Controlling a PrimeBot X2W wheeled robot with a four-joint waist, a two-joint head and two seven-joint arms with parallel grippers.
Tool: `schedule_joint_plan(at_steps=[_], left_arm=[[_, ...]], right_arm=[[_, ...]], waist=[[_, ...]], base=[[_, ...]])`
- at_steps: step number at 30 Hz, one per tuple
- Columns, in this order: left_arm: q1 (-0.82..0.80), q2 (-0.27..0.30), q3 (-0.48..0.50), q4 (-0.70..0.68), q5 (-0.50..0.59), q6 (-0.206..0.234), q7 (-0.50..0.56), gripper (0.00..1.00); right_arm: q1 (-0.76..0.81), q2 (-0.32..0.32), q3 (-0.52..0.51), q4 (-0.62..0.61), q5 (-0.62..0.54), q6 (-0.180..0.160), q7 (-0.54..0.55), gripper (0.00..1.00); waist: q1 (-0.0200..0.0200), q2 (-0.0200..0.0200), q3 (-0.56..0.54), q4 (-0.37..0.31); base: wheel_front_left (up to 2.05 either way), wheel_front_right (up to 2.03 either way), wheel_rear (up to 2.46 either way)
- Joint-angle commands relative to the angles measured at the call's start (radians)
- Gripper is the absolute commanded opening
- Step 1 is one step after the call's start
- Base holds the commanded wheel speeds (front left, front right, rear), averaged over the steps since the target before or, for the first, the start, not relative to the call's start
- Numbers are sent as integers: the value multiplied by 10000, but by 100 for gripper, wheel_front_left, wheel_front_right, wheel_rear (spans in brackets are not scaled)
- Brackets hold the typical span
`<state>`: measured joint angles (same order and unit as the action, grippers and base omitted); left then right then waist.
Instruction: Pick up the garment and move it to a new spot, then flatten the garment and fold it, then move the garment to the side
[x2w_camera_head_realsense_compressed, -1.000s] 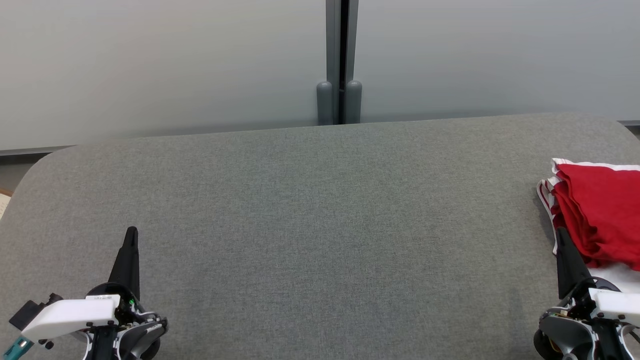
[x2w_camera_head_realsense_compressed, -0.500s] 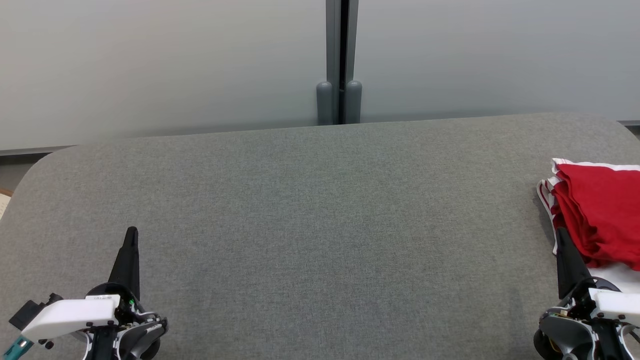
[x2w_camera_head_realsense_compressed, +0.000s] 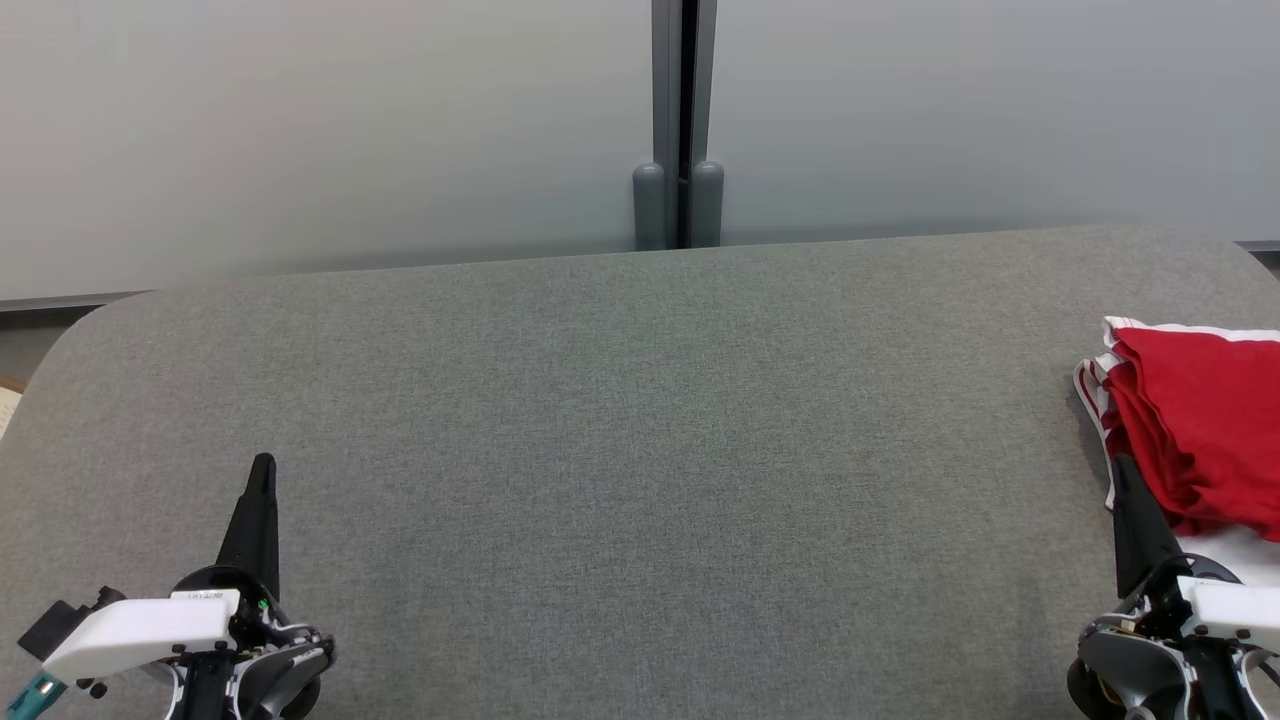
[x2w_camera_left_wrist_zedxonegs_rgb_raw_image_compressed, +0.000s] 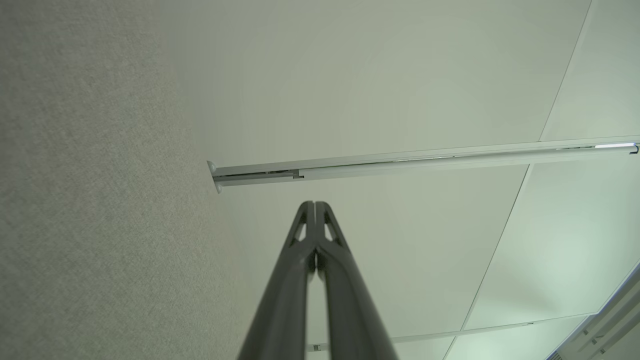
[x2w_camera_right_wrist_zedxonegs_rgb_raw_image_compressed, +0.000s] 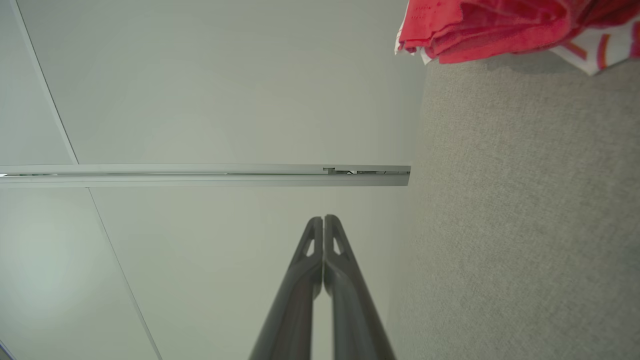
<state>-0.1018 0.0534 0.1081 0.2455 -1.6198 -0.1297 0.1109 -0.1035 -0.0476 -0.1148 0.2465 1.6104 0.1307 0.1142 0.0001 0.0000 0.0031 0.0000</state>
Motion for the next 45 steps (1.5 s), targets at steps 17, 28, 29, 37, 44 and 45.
schedule_joint_plan(at_steps=[17,28,29,37,44,45], left_arm=[[-124,19,55,-14,61,-31,24,0],[-125,13,62,-14,63,-31,24,0],[-125,14,63,-14,64,-31,25,0],[-126,9,69,-14,72,-31,32,0],[-127,6,73,-14,77,-31,37,0],[-127,5,74,-14,76,-31,36,0]], right_arm=[[-97,-48,-1,-30,49,0,31,0],[-97,-48,0,-30,49,0,31,0],[-97,-48,0,-30,49,0,31,0],[-97,-48,0,-30,50,0,31,0],[-97,-48,0,-30,50,0,31,0],[-97,-48,0,-30,50,0,31,0]], waist=[[-1,0,0,0],[-1,0,0,0],[-1,0,0,0],[-1,0,0,0],[-1,0,0,0],[-1,0,0,0]], base=[[0,0,0],[0,0,0],[0,0,0],[0,0,0],[0,0,0],[0,0,0]])
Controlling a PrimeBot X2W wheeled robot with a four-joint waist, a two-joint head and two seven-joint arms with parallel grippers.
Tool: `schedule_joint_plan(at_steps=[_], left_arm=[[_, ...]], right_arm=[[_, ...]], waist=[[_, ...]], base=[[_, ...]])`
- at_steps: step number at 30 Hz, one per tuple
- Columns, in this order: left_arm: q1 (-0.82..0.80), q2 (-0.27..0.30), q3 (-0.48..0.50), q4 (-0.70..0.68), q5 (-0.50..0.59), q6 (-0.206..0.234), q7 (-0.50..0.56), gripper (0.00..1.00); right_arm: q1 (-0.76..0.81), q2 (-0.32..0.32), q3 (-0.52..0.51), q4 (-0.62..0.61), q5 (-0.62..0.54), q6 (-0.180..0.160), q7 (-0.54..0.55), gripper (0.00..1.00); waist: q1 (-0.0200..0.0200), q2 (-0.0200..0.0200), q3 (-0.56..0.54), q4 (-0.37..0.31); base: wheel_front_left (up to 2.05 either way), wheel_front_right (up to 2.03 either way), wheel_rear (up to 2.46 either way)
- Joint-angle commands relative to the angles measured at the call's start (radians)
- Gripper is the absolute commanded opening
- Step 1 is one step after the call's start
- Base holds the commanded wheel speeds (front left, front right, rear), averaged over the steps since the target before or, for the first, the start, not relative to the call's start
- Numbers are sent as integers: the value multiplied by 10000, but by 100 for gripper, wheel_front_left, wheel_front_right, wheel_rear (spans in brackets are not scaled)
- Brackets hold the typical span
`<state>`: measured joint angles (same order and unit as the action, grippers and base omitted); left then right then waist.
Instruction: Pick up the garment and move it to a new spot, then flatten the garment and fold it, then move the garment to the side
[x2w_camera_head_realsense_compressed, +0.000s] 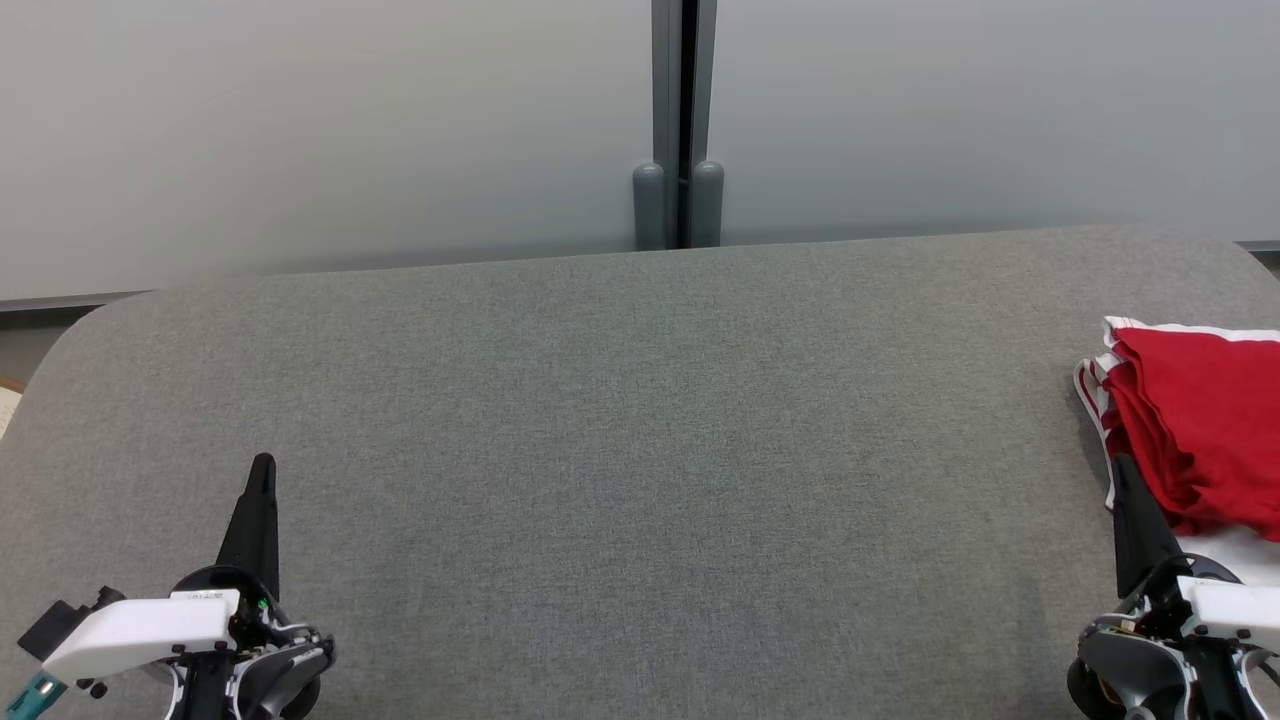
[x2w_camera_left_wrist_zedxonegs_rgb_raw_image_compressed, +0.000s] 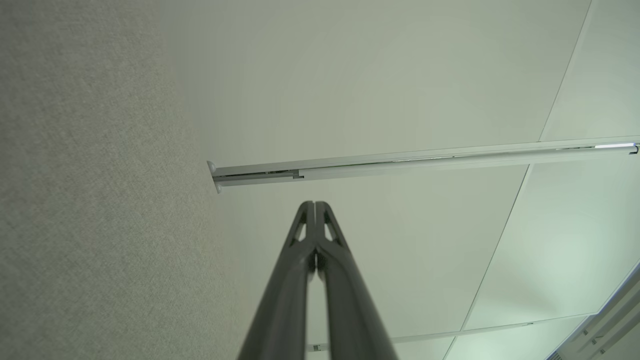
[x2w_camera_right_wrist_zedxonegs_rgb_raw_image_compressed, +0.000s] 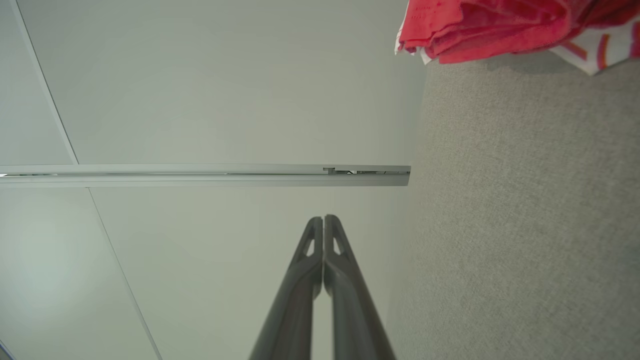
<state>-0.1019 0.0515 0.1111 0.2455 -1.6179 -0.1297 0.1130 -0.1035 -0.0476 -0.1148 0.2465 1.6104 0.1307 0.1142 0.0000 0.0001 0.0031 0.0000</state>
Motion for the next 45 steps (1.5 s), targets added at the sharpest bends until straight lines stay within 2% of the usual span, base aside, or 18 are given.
schedule_joint_plan(at_steps=[1,45], left_arm=[[-126,24,44,-14,58,-31,16,0],[-127,13,61,-14,63,-31,32,0]], right_arm=[[-97,-48,0,-30,50,0,30,0],[-98,-49,1,-30,50,0,30,0]], waist=[[0,-1,0,0],[0,-1,0,0]], base=[[0,0,0],[0,0,0]])
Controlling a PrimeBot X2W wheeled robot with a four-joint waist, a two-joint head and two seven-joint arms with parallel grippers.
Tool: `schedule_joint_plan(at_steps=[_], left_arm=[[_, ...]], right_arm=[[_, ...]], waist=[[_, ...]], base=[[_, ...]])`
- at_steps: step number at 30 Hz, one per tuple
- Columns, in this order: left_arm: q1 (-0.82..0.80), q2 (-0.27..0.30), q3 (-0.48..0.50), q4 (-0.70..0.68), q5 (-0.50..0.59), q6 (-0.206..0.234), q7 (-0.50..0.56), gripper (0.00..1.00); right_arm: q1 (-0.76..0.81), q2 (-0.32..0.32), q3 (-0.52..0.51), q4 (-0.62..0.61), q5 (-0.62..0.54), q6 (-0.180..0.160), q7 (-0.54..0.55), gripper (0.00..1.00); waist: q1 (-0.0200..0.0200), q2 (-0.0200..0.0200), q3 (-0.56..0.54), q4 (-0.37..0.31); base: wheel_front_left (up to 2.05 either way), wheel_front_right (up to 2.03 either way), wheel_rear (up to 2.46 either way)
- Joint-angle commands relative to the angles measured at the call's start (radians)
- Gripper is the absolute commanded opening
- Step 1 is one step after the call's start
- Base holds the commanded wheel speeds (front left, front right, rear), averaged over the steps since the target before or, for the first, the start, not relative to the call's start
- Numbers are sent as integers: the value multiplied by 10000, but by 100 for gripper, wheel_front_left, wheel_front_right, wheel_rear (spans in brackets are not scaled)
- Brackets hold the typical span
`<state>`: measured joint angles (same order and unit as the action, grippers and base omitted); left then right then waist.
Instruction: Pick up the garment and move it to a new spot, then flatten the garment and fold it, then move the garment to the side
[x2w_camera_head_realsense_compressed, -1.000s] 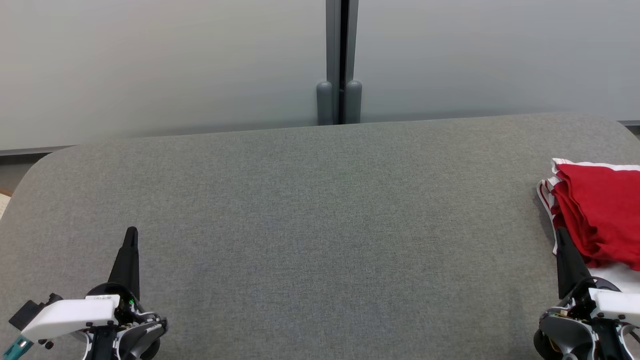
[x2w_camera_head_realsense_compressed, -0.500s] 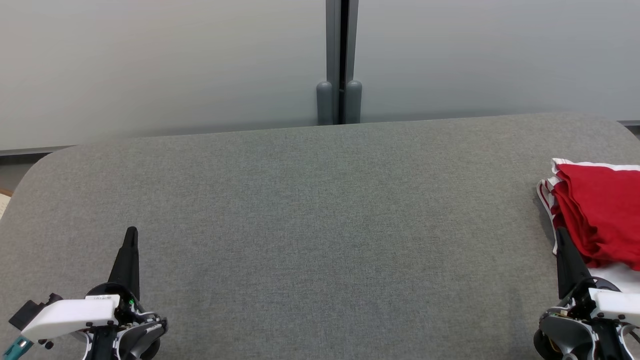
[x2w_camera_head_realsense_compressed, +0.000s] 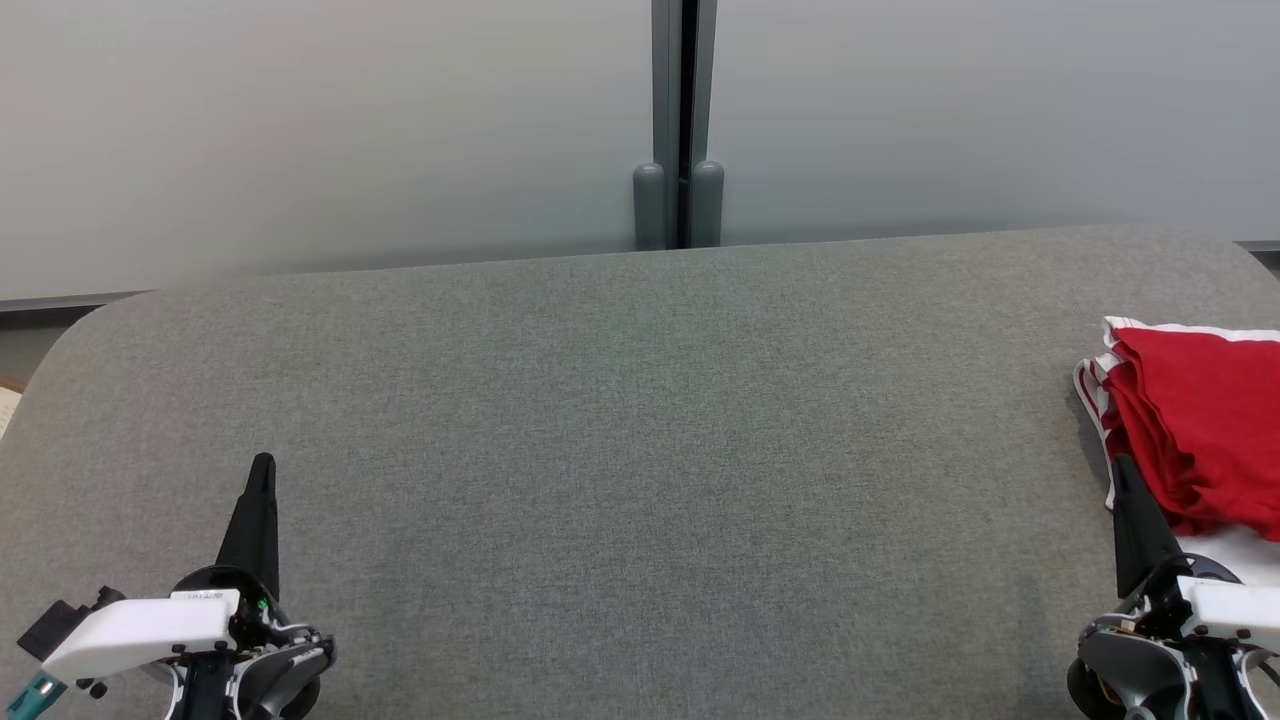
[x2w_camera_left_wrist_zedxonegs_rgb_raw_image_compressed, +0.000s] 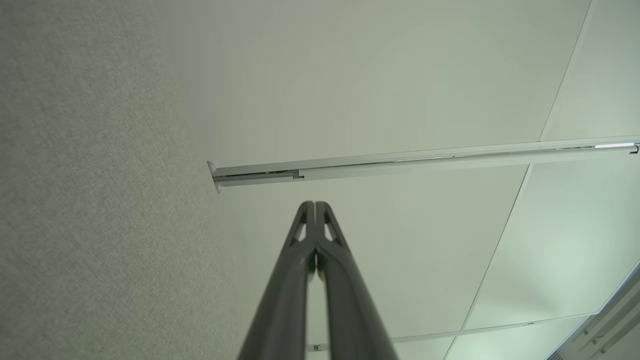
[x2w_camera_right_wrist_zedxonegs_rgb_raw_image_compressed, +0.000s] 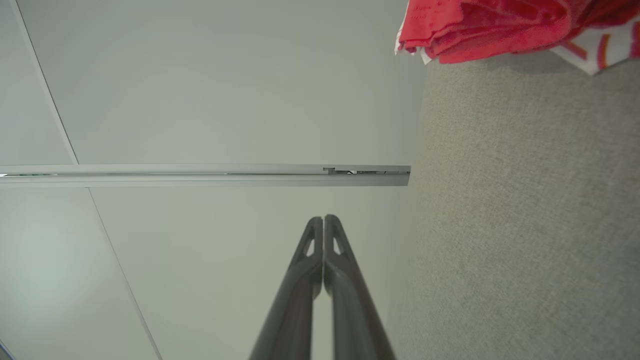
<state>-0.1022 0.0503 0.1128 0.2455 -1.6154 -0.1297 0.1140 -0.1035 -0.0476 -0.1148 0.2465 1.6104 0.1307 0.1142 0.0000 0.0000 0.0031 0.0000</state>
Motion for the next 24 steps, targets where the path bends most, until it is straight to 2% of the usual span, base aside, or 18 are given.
schedule_joint_plan(at_steps=[1,24], left_arm=[[-124,24,44,-14,39,-31,23,0],[-125,19,50,-14,33,-31,30,0]], right_arm=[[-98,-49,1,-30,50,0,30,0],[-98,-49,2,-31,49,0,29,0]], waist=[[0,0,0,0],[0,0,0,0]], base=[[0,0,0],[0,0,0]])
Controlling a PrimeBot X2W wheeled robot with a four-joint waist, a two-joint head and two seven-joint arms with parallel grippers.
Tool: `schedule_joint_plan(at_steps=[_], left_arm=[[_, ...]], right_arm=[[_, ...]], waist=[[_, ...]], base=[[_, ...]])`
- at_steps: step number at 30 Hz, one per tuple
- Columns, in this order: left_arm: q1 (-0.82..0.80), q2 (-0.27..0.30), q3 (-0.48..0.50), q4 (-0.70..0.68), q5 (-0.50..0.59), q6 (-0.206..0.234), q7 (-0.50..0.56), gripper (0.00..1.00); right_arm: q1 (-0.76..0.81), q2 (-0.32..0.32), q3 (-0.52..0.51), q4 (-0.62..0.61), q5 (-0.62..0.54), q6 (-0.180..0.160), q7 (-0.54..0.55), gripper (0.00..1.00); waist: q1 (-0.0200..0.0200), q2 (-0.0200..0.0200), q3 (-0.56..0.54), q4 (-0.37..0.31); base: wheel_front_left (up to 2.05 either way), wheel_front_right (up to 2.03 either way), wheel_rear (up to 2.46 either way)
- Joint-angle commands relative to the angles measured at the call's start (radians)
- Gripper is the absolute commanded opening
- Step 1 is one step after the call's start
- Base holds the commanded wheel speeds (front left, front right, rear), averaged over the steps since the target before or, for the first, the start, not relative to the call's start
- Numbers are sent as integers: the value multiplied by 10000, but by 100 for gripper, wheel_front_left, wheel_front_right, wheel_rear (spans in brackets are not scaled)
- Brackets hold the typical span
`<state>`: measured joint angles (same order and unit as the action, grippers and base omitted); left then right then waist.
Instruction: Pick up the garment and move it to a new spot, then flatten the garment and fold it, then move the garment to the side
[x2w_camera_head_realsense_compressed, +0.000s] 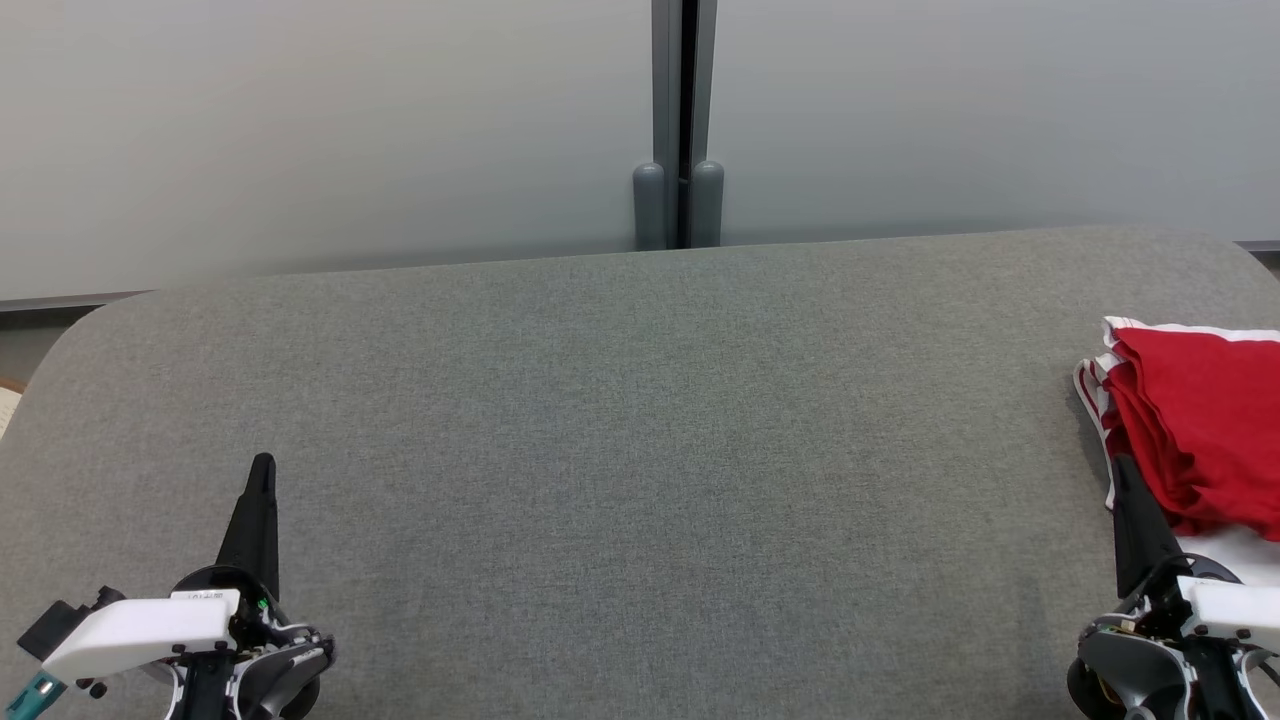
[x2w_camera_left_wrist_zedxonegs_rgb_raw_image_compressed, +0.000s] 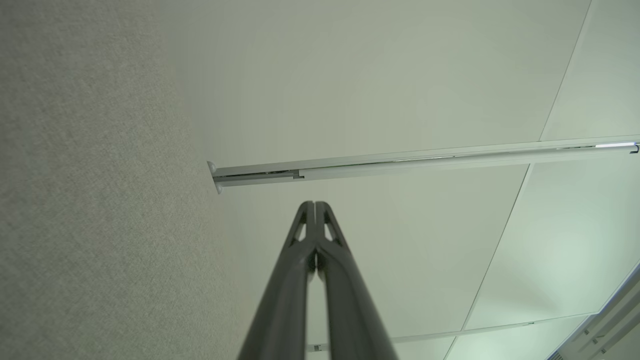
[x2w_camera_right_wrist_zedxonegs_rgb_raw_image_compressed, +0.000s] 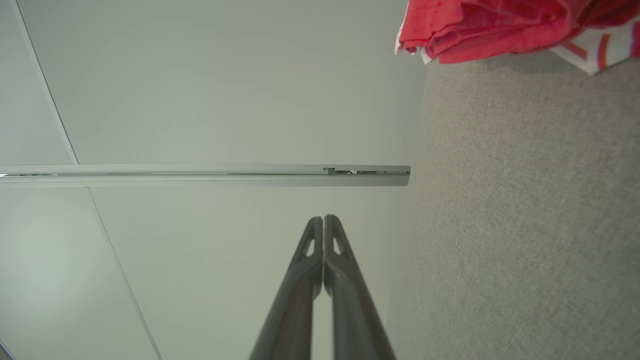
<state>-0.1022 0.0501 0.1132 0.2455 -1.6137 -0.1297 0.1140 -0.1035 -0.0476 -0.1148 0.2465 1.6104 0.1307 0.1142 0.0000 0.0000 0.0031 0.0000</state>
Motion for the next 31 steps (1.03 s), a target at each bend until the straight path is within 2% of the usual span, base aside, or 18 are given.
schedule_joint_plan(at_steps=[1,31], left_arm=[[-125,21,47,-14,16,-31,30,0],[-125,19,50,-14,23,-31,37,0]], right_arm=[[-98,-49,2,-31,49,0,29,0],[-98,-49,2,-31,49,0,29,0]], waist=[[0,0,0,0],[0,0,0,0]], base=[[0,0,0],[0,0,0]])
